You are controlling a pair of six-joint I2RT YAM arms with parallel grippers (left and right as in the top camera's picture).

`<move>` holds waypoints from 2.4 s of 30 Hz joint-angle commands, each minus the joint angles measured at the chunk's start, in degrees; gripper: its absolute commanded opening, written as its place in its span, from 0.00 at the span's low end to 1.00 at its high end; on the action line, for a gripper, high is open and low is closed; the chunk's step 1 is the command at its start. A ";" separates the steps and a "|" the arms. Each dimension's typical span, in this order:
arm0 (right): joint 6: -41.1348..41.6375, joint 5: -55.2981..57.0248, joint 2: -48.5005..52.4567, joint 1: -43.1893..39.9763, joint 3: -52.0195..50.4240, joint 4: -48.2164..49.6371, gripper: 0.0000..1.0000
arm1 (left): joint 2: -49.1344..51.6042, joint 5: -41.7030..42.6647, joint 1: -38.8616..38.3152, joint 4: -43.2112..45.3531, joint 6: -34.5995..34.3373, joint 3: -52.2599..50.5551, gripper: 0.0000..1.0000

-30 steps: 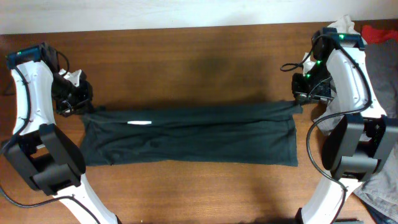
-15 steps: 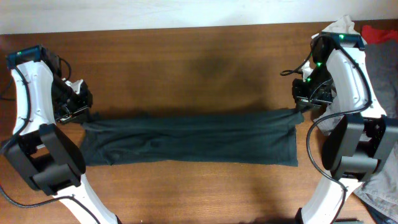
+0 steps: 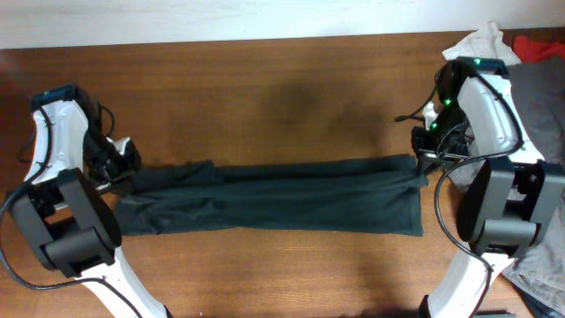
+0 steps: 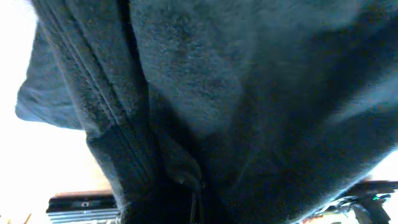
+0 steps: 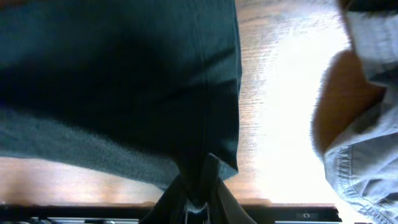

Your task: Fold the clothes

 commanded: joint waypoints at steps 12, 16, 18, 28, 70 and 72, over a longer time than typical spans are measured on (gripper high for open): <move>-1.07 2.69 -1.49 -0.15 -5.51 0.98 0.34 | -1.60 -5.70 0.09 0.39 -2.27 -6.64 0.01; -2.67 2.64 -1.49 -0.26 -7.04 0.13 0.39 | -1.60 -5.68 0.09 0.59 -2.29 -6.64 0.01; -2.67 2.64 -1.49 -0.24 -7.17 0.22 0.41 | -1.60 -5.64 0.07 1.05 -2.29 -6.64 0.01; -2.99 -0.04 -1.46 -0.13 -7.50 2.01 0.41 | -1.60 -5.22 0.07 0.79 -2.29 -6.64 0.01; -2.45 -0.87 -1.40 0.61 -25.07 19.30 0.44 | -1.31 0.81 -22.82 27.17 -11.21 -6.56 0.40; -2.45 -0.87 -1.40 0.61 -25.07 19.30 0.47 | -1.31 -0.13 -23.08 27.39 -11.98 -6.56 0.40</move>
